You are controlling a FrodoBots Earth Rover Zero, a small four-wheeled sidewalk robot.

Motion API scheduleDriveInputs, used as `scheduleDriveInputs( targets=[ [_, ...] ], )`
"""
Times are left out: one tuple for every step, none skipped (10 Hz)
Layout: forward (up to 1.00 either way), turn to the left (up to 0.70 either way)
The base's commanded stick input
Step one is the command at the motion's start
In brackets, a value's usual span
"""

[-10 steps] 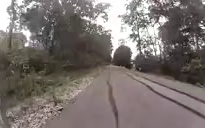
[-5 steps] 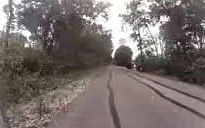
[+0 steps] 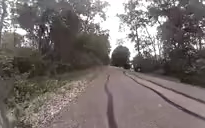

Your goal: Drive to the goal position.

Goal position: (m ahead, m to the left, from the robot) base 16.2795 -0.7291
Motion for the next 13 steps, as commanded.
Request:
scheduleDriveInputs(
  targets=[
    [0.70,0.00],
    [0.70,0.00],
    [0.70,0.00],
    [0.70,0.00],
    [0.70,0.00],
    [0.70,0.00],
    [0.70,-0.01],
    [0.70,-0.02],
    [0.70,-0.15],
    [0.70,-0.11],
    [0.70,-0.01],
    [0.70,0.00],
    [0.70,0.00]
  ],
)
